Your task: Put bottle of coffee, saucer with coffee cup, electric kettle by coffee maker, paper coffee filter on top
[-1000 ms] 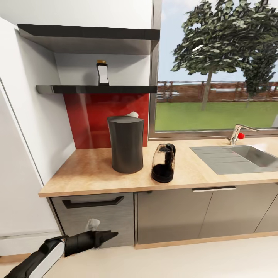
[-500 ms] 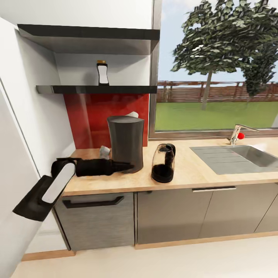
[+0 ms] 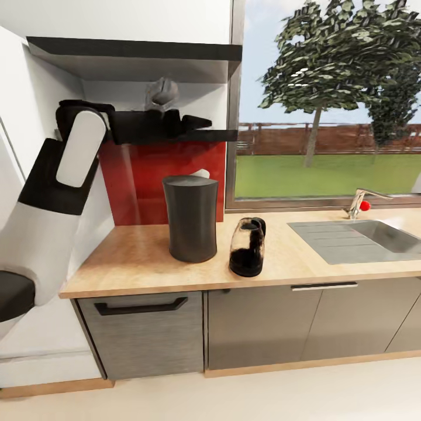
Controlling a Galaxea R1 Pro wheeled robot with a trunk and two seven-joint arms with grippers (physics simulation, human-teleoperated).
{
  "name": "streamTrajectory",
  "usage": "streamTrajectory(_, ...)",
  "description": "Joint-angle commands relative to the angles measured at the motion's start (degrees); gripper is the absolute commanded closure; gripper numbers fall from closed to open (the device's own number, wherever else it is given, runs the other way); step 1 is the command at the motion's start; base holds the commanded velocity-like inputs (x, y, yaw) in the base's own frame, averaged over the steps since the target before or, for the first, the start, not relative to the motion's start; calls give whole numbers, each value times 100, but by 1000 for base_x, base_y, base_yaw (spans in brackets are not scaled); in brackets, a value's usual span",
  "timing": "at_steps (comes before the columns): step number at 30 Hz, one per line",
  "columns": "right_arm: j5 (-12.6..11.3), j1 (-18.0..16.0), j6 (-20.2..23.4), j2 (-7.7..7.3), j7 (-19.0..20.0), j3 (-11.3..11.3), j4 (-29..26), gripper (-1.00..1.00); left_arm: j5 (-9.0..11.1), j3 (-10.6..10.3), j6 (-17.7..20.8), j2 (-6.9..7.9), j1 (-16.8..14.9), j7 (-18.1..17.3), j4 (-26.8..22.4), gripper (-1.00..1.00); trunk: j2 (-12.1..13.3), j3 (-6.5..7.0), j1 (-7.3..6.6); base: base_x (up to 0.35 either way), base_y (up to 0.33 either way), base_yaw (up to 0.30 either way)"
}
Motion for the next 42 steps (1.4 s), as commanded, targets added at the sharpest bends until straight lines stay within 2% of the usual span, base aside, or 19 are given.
streamTrajectory(1, 55, -3, -20, 2, 23, -35, 2, -100, -47, -3, 4, -7, -150, 129, 102, -100, -5, -9, 1, 0, 0, 0)
streamTrajectory(2, 59, -2, -20, 2, 23, -35, 4, -100, -45, -1, 4, -20, -367, 517, 251, -100, -5, -9, 1, 0, 0, 0)
streamTrajectory(3, 62, -1, -16, 3, 23, -32, 7, -100, -45, 2, 3, -45, -577, 1132, 374, -100, -5, -9, 1, 0, 0, 0)
streamTrajectory(6, 64, -1, -14, 3, 23, -31, 9, -100, -47, 0, 1, -79, -722, 1711, 439, -100, -5, -9, 1, 0, 0, 0)
streamTrajectory(7, 65, -3, -13, 3, 23, -31, 21, -100, -48, -28, -2, -100, -808, 2219, 462, -100, -5, -9, 1, 0, 0, 0)
streamTrajectory(9, 67, -2, -12, 3, 21, -26, 61, -100, -48, -84, -5, -101, -840, 2502, 454, -100, -5, -9, 1, 0, 0, 0)
streamTrajectory(10, 71, -3, -16, 3, 22, -19, 150, -100, -48, -246, -11, -99, -868, 2862, 447, -100, -5, -9, 1, 0, 0, 0)
streamTrajectory(17, 74, -2, -19, 3, 19, -14, 272, -100, -45, -669, -21, -90, -890, 3700, 402, -100, -5, -9, 1, 17, 0, 0)
streamTrajectory(18, 74, -3, -18, 3, 20, -13, 289, -100, -47, -726, -23, -87, -891, 3927, 372, -100, -5, -9, 1, 168, 0, 0)
streamTrajectory(23, 75, -2, -17, 3, 22, -25, 353, -100, -46, -802, -50, -80, -892, 4235, 333, -100, -5, -9, 1, 214, 0, 0)
streamTrajectory(25, 75, -1, -19, 3, 23, -16, 647, -100, -47, -814, -79, -57, -893, 4346, 320, -100, -5, -9, 1, 95, 0, 0)
streamTrajectory(36, 123, -1, -20, 3, 23, -10, 803, -100, -43, -810, -95, -37, -897, 4396, 311, -100, -5, -9, 1, 160, 0, 0)
streamTrajectory(38, 328, -1, -20, 3, 23, -16, 811, -100, -42, -807, -96, -37, -896, 4400, 308, -100, -5, -9, 1, 87, 0, 0)
streamTrajectory(39, 899, -1, -20, 7, 20, -25, 822, -100, -43, -809, -97, -36, -897, 4402, 306, -100, -5, -9, 1, 245, 0, 0)
streamTrajectory(41, 1190, -1, -20, 10, 18, -33, 826, -100, -41, -810, -97, -36, -898, 4402, 306, -100, -5, -9, 1, 189, 0, 0)
streamTrajectory(42, 1230, -1, -20, 10, 17, -34, 826, -100, -41, -817, -97, -36, -898, 4403, 306, -100, -5, -9, 1, 202, 0, 0)
